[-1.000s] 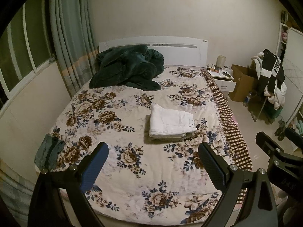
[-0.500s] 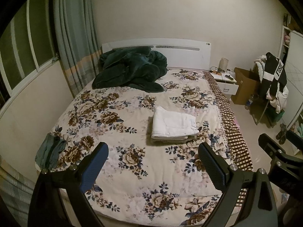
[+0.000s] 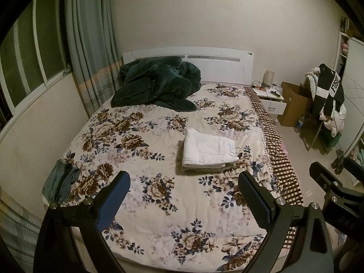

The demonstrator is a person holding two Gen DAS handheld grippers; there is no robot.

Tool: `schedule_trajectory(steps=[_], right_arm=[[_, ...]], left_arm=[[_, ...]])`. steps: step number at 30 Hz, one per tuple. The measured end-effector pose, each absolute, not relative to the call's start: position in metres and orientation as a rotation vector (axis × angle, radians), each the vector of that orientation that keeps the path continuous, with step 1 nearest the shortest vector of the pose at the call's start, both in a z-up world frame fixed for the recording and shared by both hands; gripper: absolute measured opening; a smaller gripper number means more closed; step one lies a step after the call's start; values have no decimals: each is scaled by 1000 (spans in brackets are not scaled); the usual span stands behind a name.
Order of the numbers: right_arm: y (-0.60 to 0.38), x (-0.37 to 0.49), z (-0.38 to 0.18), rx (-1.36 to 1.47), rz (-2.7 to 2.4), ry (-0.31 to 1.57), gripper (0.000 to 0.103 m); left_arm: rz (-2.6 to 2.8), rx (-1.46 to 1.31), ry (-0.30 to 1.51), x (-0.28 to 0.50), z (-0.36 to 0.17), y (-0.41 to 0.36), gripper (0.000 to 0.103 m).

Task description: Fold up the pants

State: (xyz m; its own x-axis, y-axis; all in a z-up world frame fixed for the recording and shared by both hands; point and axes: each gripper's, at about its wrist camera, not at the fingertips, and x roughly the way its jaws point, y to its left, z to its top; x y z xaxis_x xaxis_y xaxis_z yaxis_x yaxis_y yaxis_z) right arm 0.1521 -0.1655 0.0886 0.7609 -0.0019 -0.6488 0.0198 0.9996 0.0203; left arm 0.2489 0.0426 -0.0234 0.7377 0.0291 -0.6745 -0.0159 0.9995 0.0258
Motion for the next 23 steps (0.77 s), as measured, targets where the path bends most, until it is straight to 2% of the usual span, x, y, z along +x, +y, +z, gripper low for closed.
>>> schedule_trajectory(steps=[23], right_arm=[[-163, 153, 92, 28, -9, 700, 103]], left_arm=[[35, 38, 697, 240, -14, 35, 97]])
